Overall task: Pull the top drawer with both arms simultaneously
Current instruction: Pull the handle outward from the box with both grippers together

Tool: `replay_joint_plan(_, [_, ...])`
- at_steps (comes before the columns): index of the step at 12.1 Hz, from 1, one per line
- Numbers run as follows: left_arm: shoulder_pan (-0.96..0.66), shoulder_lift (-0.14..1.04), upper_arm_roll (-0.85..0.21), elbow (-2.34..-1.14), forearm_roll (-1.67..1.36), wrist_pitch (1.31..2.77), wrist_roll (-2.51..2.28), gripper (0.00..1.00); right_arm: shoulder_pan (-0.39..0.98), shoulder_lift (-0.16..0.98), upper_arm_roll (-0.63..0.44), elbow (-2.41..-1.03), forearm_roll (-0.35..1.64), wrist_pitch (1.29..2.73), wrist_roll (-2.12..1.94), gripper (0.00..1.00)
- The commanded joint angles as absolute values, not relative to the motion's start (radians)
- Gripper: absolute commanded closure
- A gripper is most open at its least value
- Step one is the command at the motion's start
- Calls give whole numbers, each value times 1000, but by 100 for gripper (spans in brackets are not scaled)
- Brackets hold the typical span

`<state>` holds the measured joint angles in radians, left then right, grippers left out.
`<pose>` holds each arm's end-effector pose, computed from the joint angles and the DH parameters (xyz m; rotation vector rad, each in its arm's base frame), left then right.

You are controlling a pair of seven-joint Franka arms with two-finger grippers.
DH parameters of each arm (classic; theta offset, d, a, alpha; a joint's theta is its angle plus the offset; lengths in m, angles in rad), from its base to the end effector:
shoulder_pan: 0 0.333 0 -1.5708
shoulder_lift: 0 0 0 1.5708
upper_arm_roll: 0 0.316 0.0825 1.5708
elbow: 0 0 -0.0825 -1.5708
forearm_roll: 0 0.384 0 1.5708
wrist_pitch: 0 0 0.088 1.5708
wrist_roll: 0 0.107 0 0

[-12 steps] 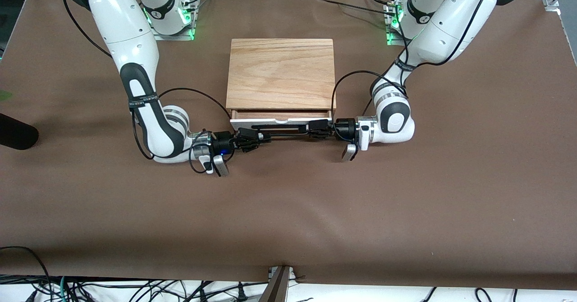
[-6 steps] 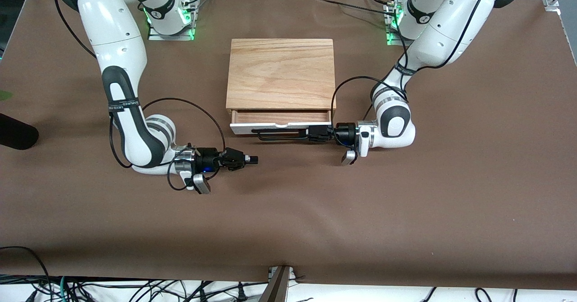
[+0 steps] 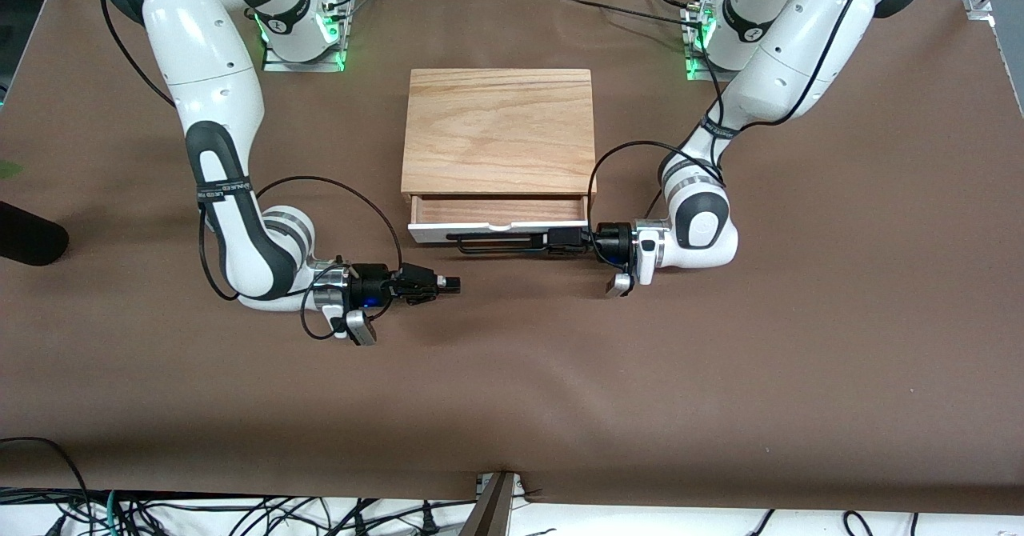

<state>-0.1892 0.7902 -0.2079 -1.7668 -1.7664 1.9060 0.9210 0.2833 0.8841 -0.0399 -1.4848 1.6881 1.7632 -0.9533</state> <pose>0.5738 -0.3052 0.1506 1.6005 0.0916 -0.0783 0.6613 0.2603 0.1805 -1.6503 -0.1629 -0.0892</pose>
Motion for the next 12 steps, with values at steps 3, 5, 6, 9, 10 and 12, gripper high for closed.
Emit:
replay_joint_plan(3, [-172,834,-161,-1637,-1815,1925,807,100,284,902,-35,-1453,1698,1773,-940,44])
replay_joint_plan(5, [-179,842,-141,-1623,-1816,1925,787,100,285,900,-35,-1453,1698,1785,-940,28])
replay_joint_plan(6, [-183,848,-138,-1611,-1818,1927,784,100,285,900,-35,-1453,1698,1795,-940,21])
replay_joint_plan(9, [-189,854,-133,-1597,-1818,1940,784,100,285,899,-35,-1453,1698,1798,-940,6])
replay_joint_plan(10, [-189,845,-133,-1604,-1816,1942,785,79,284,896,-35,-1453,1697,1807,-940,0])
replay_joint_plan(12, [-186,812,-133,-1640,-1816,1942,784,1,284,896,-35,-1453,1697,1818,-940,0])
